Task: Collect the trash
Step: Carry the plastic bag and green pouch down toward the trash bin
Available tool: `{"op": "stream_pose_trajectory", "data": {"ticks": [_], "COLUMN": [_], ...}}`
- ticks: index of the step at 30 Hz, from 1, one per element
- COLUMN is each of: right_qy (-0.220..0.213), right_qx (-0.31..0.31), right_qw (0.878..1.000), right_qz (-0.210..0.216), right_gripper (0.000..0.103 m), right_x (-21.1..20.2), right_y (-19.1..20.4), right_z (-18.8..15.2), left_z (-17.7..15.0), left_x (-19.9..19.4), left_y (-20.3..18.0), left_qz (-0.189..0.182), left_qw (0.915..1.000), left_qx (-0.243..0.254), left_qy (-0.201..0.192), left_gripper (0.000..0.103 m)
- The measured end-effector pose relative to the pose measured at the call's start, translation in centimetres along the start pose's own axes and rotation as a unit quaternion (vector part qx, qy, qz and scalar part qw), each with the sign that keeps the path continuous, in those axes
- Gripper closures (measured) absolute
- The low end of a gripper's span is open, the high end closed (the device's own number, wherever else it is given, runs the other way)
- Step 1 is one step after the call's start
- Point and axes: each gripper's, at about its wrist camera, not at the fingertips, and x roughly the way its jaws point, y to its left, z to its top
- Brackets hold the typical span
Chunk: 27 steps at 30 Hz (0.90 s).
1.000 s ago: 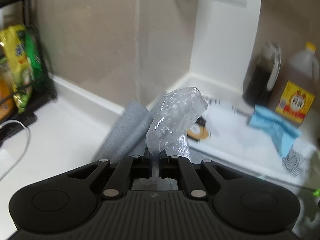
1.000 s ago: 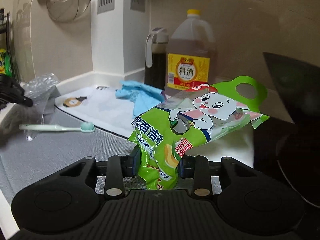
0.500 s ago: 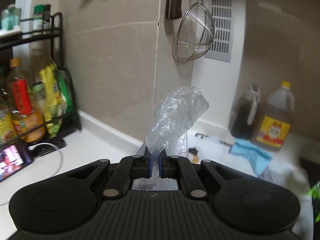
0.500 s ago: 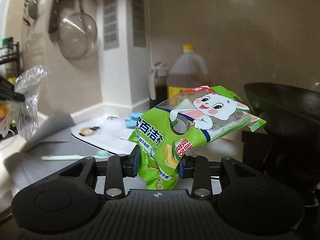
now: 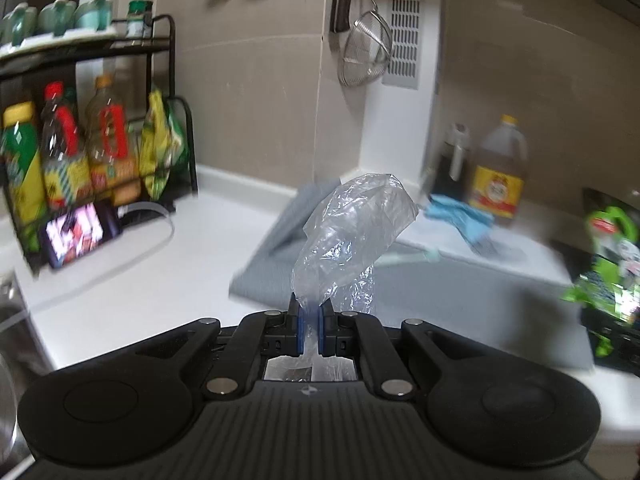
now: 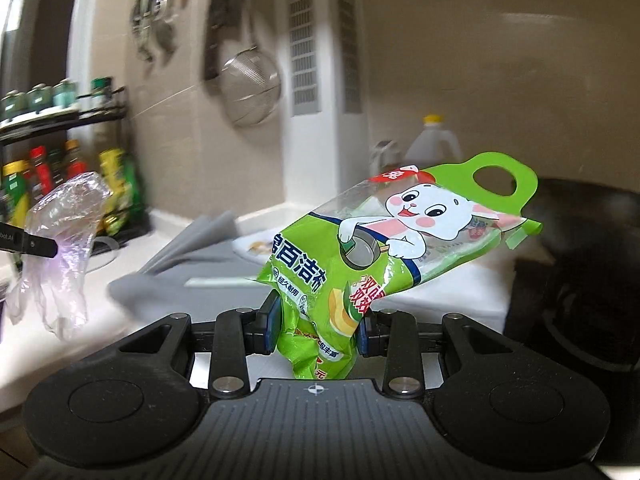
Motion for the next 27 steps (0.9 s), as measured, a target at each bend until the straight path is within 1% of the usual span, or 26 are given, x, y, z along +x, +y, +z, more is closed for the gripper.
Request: {"op": "stream_pose_trajectory", "data": {"ticks": [4, 8, 14, 18, 22, 27], "right_qy": [0.020, 0.045, 0.081, 0.110, 0.132, 0.124], "right_qx": [-0.022, -0.046, -0.073, -0.079, -0.079, -0.103], "right_qw": [0.999, 0.996, 0.991, 0.987, 0.982, 0.980], "right_qz": [0.034, 0.062, 0.075, 0.092, 0.112, 0.120], "right_gripper": [0.065, 0.065, 0.065, 0.065, 0.065, 0.065], "right_x": [-2.2, -4.3, -5.8, -6.6, -7.0, -7.6], "right_y": [2.3, 4.3, 6.2, 7.3, 8.4, 9.4], "right_z": [-2.2, -4.5, -7.5, -9.5, -10.8, -10.9], "left_z": [-4.0, -7.5, -11.7, -13.9, -15.4, -16.3], "left_x": [-3.4, -5.8, -7.6, -8.1, -8.2, -8.4], "left_y": [0.4, 1.0, 1.2, 1.1, 0.3, -0.6], "left_qz": [0.004, 0.015, 0.034, 0.030, 0.028, 0.019], "left_qw": [0.9999, 0.9993, 0.9975, 0.9954, 0.9940, 0.9938], "left_qx": [0.000, -0.010, -0.024, -0.047, -0.047, -0.039], "left_qy": [0.014, 0.033, 0.058, 0.078, 0.094, 0.103], "left_gripper": [0.097, 0.097, 0.097, 0.097, 0.097, 0.097]}}
